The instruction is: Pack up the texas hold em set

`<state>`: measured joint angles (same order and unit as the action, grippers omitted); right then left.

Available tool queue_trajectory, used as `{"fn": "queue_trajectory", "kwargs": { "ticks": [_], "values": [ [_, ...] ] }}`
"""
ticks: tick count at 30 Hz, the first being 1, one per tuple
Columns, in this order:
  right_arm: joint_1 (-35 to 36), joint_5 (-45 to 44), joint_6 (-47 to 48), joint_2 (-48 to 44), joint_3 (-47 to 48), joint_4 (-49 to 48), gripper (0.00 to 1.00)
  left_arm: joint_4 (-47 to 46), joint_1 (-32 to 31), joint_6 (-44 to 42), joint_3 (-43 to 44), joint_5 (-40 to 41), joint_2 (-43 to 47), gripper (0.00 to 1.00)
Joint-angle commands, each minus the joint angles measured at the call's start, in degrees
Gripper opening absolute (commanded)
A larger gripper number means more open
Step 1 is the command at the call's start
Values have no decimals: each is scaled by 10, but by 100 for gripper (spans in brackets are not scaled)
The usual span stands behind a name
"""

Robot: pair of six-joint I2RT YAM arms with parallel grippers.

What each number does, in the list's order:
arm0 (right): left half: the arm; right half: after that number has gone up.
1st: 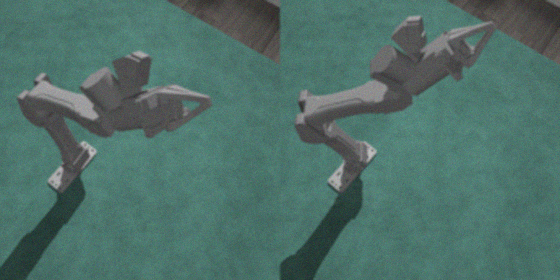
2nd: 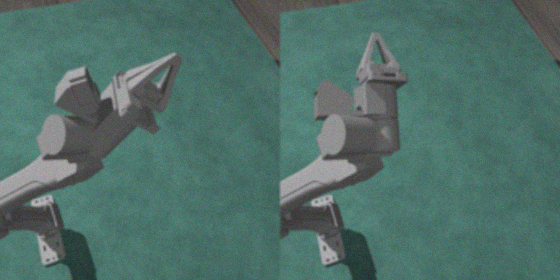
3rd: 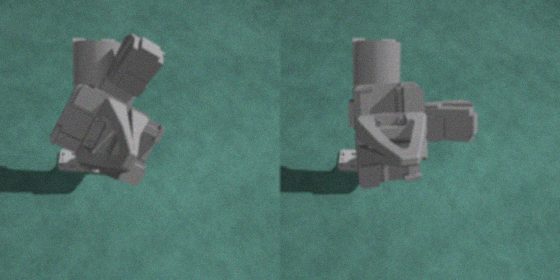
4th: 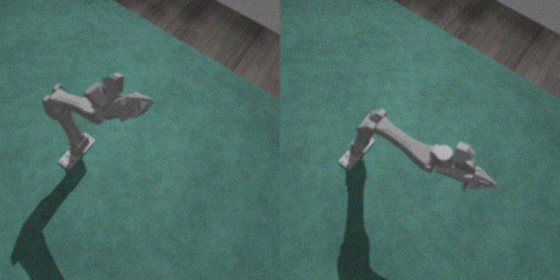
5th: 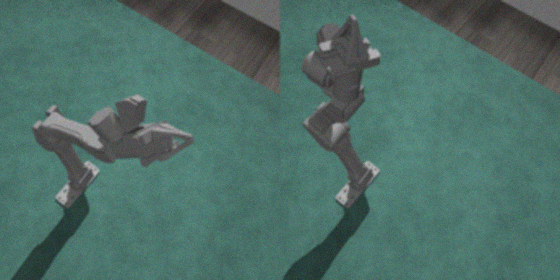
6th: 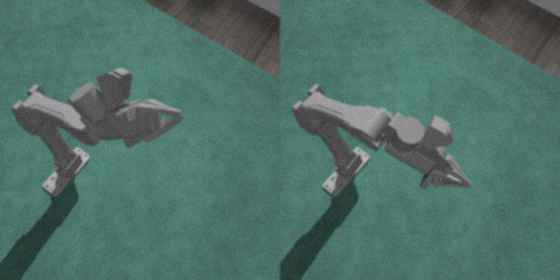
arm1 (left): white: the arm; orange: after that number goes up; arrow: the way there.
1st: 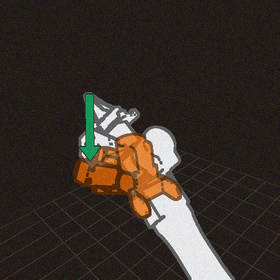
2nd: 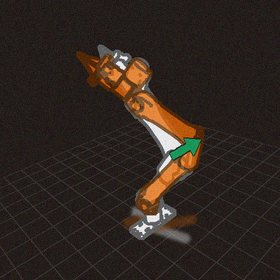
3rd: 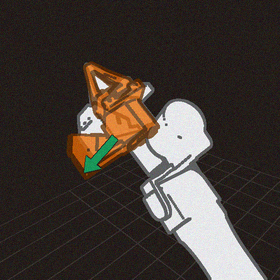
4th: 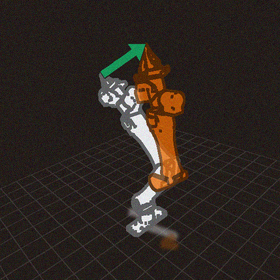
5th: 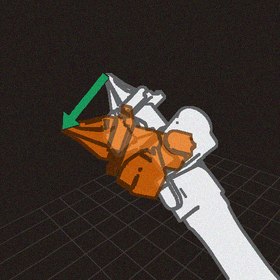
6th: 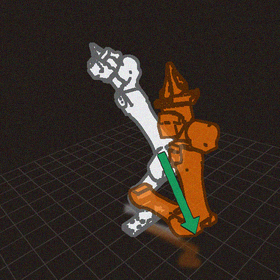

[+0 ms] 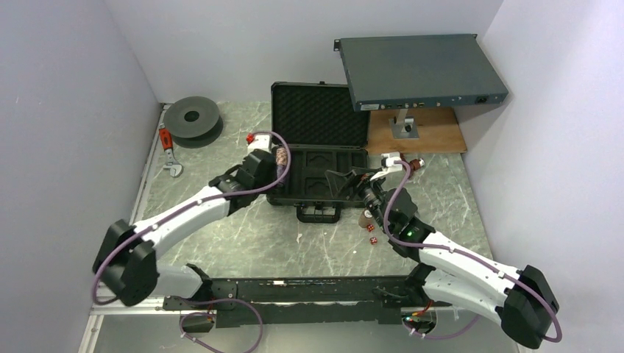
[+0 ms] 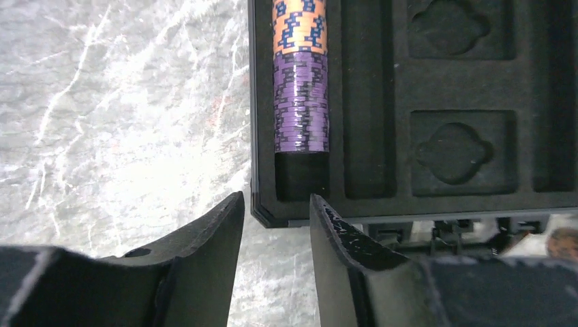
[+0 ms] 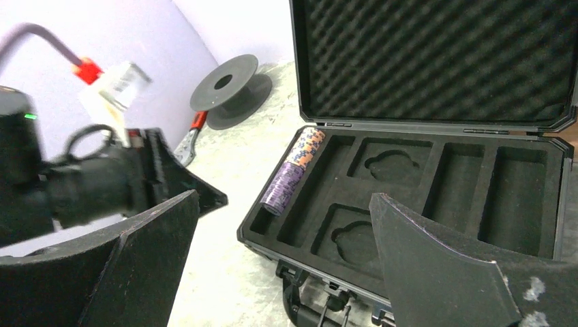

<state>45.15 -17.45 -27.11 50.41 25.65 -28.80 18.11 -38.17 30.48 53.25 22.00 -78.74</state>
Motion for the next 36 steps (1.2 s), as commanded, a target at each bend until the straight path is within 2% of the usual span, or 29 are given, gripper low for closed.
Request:
{"fn": "queue_trajectory", "kwargs": {
  "ticks": [1,5,10,18,22,25,32,36],
  "values": [
    [1,22,18,7,13,-24,100,18,2,-24,-14,6,85,50],
    [0,37,25,23,22,-18,100,67,2,-56,-21,-2,167,64],
    [-1,65,29,32,24,-20,100,153,2,-98,2,1,258,74],
    [1,78,27,32,65,70,99,230,2,-180,16,30,340,90],
    [2,68,15,27,98,140,100,244,2,-198,12,52,364,91],
    [2,49,13,28,129,212,100,228,2,-201,-25,82,394,93],
    [8,25,4,24,168,359,100,214,2,-206,-51,80,436,93],
    [10,-23,-7,17,190,443,99,213,2,-203,-53,74,441,93]
  ]
}}
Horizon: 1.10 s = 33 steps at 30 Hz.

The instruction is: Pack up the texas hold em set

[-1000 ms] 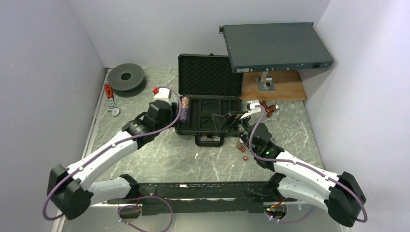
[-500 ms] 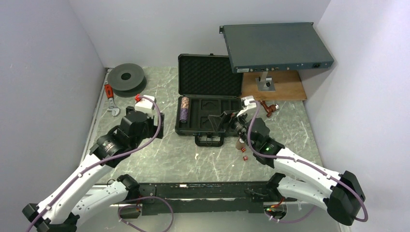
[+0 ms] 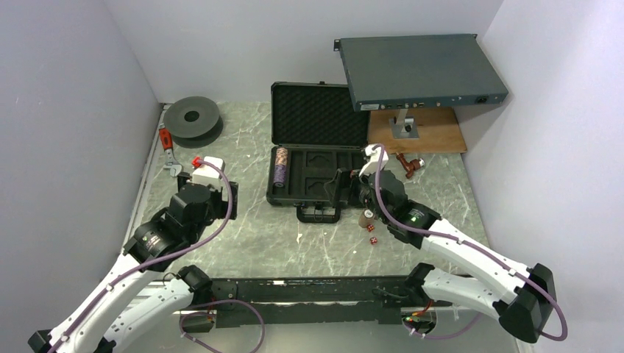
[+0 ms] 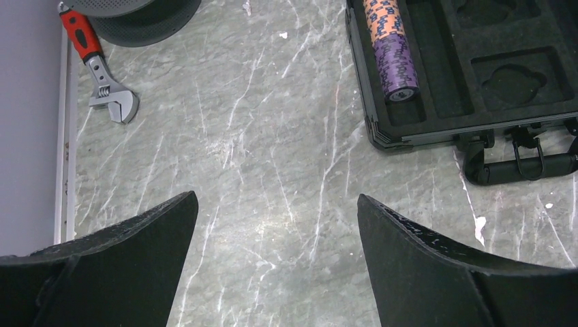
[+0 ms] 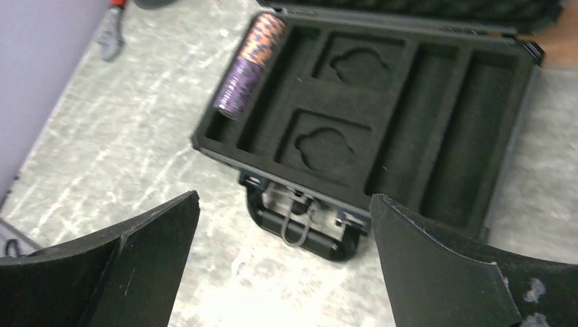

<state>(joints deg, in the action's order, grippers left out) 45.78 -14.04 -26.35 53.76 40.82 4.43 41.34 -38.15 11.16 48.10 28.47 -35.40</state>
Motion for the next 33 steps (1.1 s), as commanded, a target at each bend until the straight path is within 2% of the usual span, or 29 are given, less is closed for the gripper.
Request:
{"fn": "queue_trajectory", "kwargs": {
  "ticks": [1,5,10,12,14,17,21,28,33],
  "values": [
    [4,-70,-16,-18,44,133,99,-20,3,-9,-1,7,7,93],
    [4,-103,-28,-19,57,205,100,-20,2,-8,-1,2,4,92],
    [3,-153,-97,-5,55,283,99,-16,2,-5,0,-6,-2,90],
    [3,-207,-169,9,64,345,84,-16,2,-5,1,-6,-3,90],
    [2,-221,-205,23,68,377,79,-14,2,-4,1,-5,-4,90],
    [2,-210,-242,43,74,400,90,-14,2,-4,1,-3,-3,90],
    [-7,-184,-284,72,81,428,89,-12,2,-3,0,0,-1,90],
    [-69,-104,-308,108,75,421,79,-8,2,1,0,5,2,90],
    [-126,-38,-285,115,44,373,71,-6,2,2,-1,4,3,90]
  ]
}}
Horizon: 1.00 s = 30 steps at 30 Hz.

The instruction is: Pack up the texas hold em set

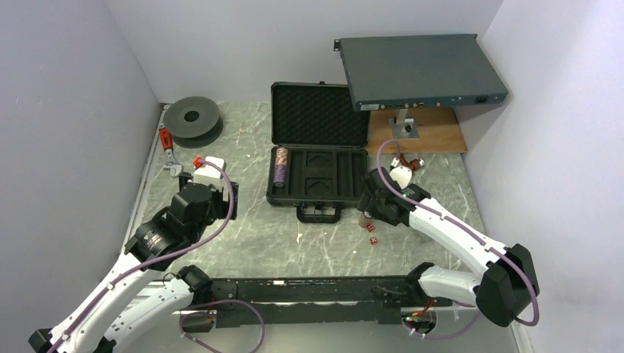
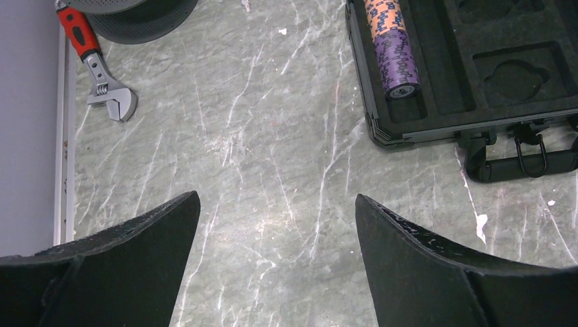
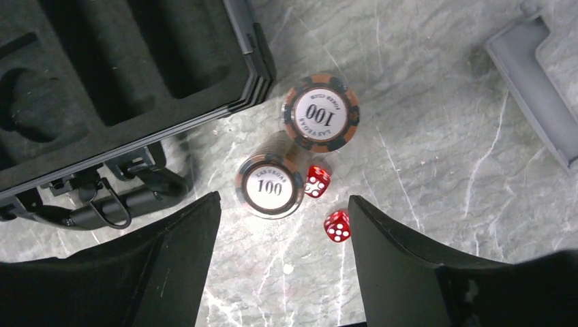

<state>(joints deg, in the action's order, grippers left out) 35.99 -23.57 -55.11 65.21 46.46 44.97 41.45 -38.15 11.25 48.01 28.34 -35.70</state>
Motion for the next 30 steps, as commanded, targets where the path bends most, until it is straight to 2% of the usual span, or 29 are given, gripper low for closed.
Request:
{"fn": "queue_trajectory", "kwargs": {
  "ticks": [1,19,25,30],
  "values": [
    [-31,57,5,2,-12,-36,70,-7,2,1,1,6,7,90],
    [-37,47,34,80,12,-53,68,-11,3,-1,-2,12,14,90],
    [-38,48,41,97,8,-63,60,-12,3,-1,-3,12,15,90],
    [-39,42,51,108,12,-70,59,-12,3,-2,-3,11,16,90]
  ]
}}
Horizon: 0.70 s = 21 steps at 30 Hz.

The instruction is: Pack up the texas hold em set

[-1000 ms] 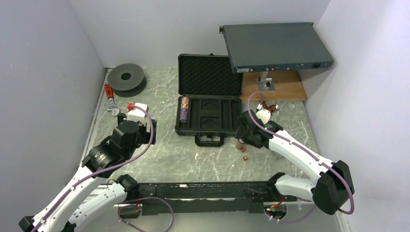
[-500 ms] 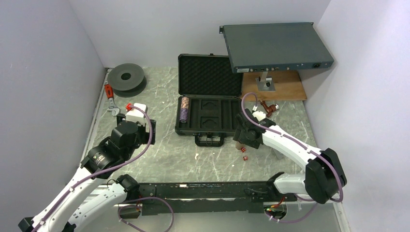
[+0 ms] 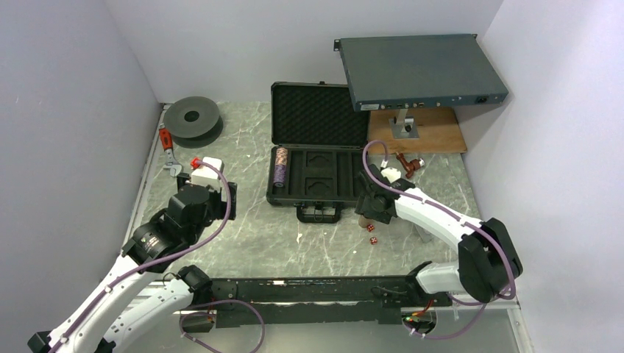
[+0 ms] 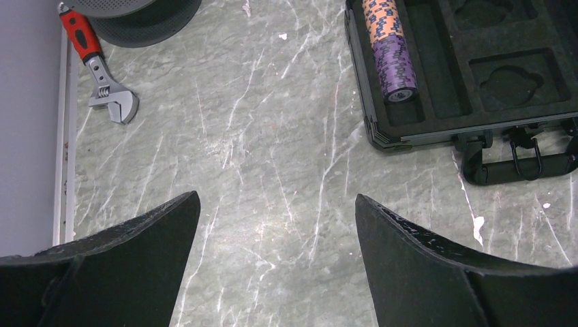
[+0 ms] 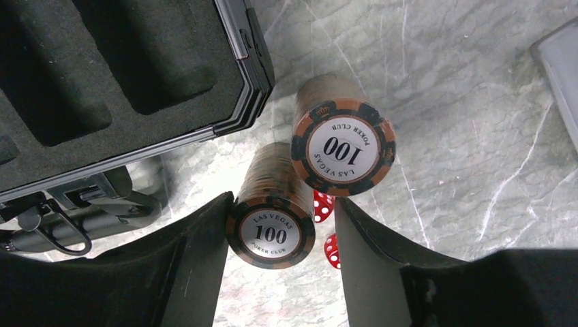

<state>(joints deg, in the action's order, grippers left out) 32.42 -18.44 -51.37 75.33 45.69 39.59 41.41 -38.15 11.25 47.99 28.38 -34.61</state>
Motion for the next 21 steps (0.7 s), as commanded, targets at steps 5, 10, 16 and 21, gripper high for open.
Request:
{"fn": "queue_trajectory", "kwargs": {
  "ticks": [5,10,16,21],
  "values": [
    [-4,-18,25,12,24,-18,45,-14,3,-2,-4,11,7,90],
    [-3,-18,29,3,30,-7,28,-16,3,-3,-4,9,8,91],
    [-4,-13,58,-14,54,17,10,-17,6,-4,-4,6,7,90],
    [-3,19,108,-27,92,39,0,-17,6,-5,-5,4,5,90]
  ]
}}
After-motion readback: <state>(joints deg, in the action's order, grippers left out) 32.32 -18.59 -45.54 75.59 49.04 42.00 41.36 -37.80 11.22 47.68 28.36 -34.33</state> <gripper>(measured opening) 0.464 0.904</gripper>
